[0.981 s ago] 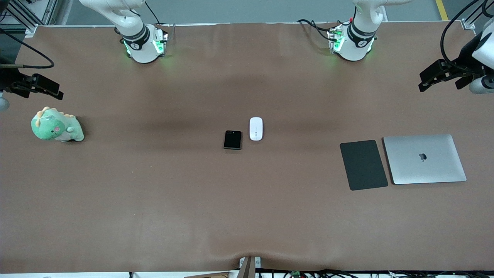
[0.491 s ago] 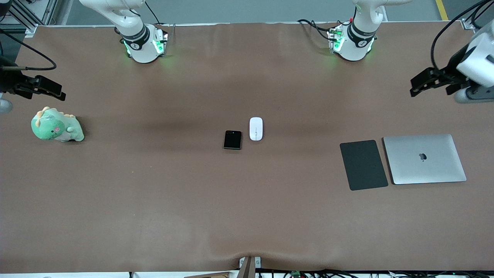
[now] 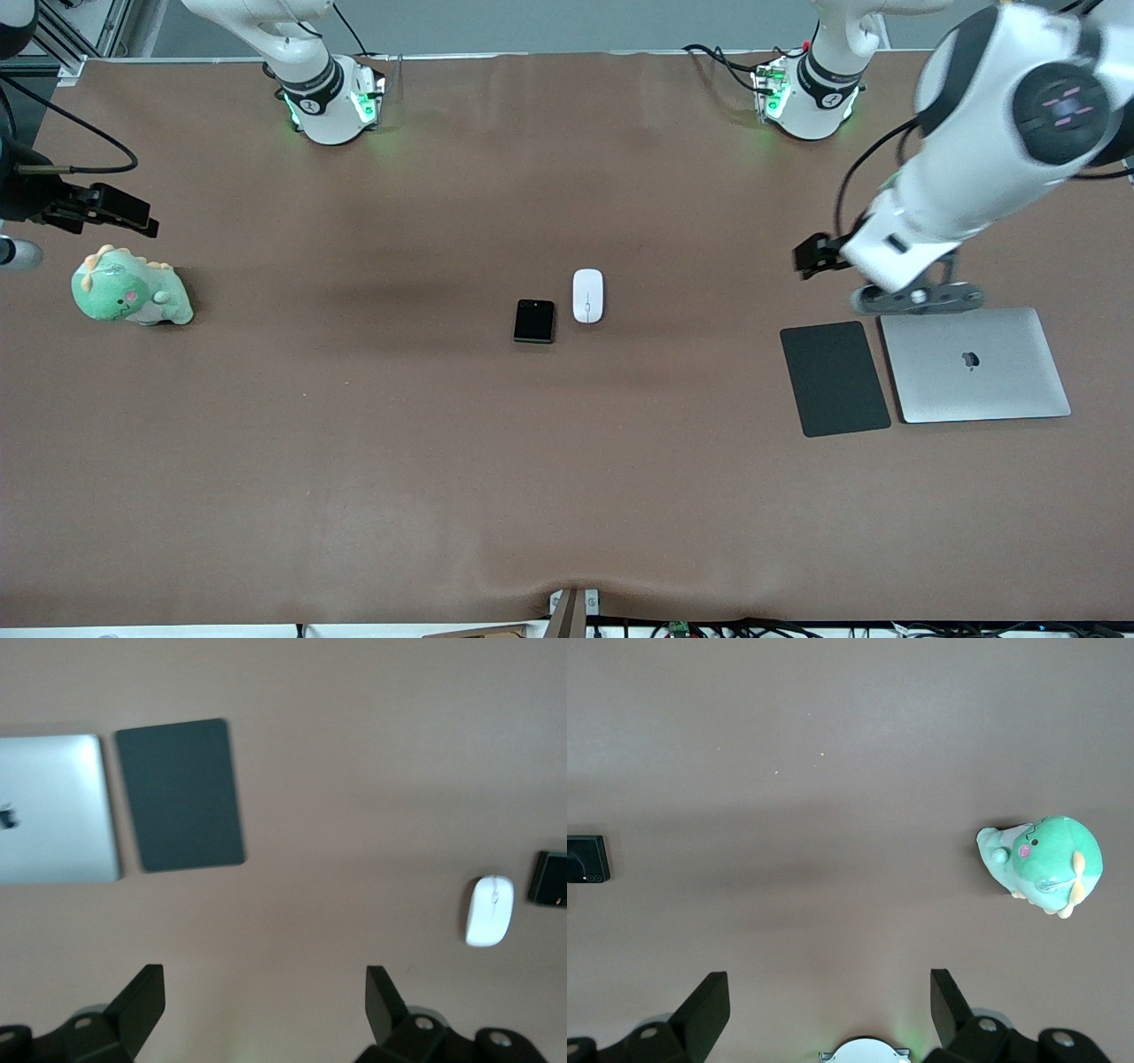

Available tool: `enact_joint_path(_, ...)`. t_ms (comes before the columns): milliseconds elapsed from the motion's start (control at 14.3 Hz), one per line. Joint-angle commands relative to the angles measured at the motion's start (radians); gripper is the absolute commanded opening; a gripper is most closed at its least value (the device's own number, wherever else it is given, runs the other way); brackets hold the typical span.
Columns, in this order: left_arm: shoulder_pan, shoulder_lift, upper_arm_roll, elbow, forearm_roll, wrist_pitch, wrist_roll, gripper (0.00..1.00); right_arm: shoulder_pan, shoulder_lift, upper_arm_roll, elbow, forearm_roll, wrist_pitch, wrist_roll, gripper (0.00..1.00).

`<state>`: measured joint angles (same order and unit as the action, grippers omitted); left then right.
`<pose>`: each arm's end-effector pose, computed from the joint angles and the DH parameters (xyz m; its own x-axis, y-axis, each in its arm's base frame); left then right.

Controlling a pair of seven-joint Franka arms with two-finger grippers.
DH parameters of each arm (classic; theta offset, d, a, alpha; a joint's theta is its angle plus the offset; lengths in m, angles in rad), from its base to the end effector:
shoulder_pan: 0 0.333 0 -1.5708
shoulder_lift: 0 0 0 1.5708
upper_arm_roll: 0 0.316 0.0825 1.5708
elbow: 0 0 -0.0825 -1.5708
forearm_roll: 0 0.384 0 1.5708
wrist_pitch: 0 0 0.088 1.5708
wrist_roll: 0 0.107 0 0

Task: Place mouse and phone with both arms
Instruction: 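Reach the left gripper down to the white mouse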

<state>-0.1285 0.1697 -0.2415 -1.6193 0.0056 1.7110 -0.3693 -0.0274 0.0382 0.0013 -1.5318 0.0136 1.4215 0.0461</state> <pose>0.5685 -0.2098 0.5172 0.9967 -0.0001 -0.0807 0.0004 -1.0000 0.0062 0.5495 -0.0127 0.6096 0.9865 -0.0698 -0.1484 -0.0716 -0.9974 -0.0068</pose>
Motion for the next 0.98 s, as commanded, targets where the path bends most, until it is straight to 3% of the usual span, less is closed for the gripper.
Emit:
enact_joint_path(0, -0.052, -0.013, 0.001, -0.111, -0.007, 0.128, -0.074, 1.00, -0.025, 0.012, 0.013, 0.005, 0.014, 0.001, -0.023, 1.00)
enact_joint_path(421, -0.213, 0.118, -0.001, -0.125, -0.007, 0.234, -0.207, 1.00, -0.026, 0.016, 0.011, 0.006, 0.011, -0.003, -0.075, 1.00)
enact_joint_path(911, -0.376, 0.299, 0.001, -0.122, -0.006, 0.444, -0.391, 1.00, -0.026, 0.069, 0.013, 0.001, 0.014, 0.007, -0.066, 1.00)
